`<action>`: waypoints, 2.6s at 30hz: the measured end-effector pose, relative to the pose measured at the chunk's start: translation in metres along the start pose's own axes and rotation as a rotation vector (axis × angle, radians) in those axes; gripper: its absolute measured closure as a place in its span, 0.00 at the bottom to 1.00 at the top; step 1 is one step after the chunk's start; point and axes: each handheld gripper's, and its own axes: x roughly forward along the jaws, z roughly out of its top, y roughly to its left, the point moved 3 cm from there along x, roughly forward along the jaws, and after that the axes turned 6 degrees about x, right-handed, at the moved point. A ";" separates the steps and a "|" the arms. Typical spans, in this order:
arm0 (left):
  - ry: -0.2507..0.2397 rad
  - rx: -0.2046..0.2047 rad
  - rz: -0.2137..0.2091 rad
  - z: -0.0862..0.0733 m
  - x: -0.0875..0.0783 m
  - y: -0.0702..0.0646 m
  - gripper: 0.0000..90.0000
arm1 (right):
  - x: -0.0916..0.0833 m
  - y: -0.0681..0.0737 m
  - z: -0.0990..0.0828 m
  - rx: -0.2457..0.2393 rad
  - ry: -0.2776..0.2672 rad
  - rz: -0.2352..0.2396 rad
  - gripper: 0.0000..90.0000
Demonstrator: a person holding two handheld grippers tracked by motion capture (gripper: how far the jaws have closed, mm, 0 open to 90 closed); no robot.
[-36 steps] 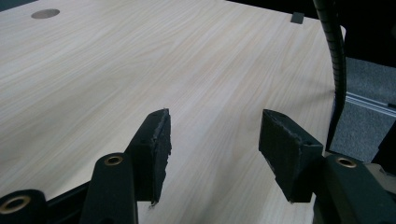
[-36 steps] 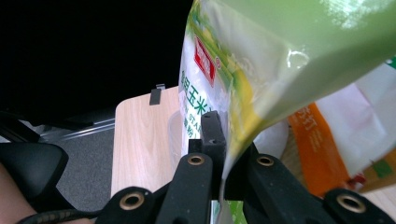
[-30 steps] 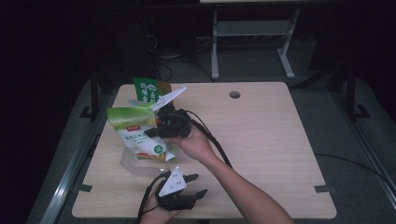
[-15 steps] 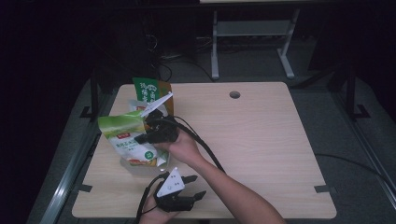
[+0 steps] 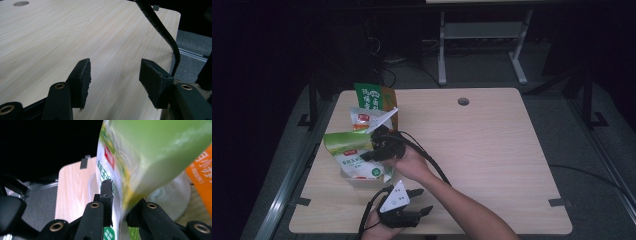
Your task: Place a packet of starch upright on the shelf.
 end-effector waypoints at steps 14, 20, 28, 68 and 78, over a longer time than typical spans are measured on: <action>0.004 -0.020 0.012 0.000 0.002 0.001 0.44 | 0.000 -0.015 -0.029 0.001 0.104 0.008 0.96; 0.007 -0.014 0.018 0.000 0.003 0.001 0.43 | -0.007 -0.016 -0.030 0.014 0.095 0.001 0.87; 0.019 -0.018 0.026 0.002 0.006 0.003 0.39 | -0.034 -0.025 -0.039 0.037 0.051 0.029 0.76; 0.048 -0.031 0.059 0.008 0.019 0.027 0.35 | -0.155 -0.094 -0.131 0.294 -0.020 -0.137 0.43; 0.044 -0.041 0.059 0.008 0.019 0.029 0.35 | -0.174 -0.099 -0.143 0.336 -0.033 -0.165 0.42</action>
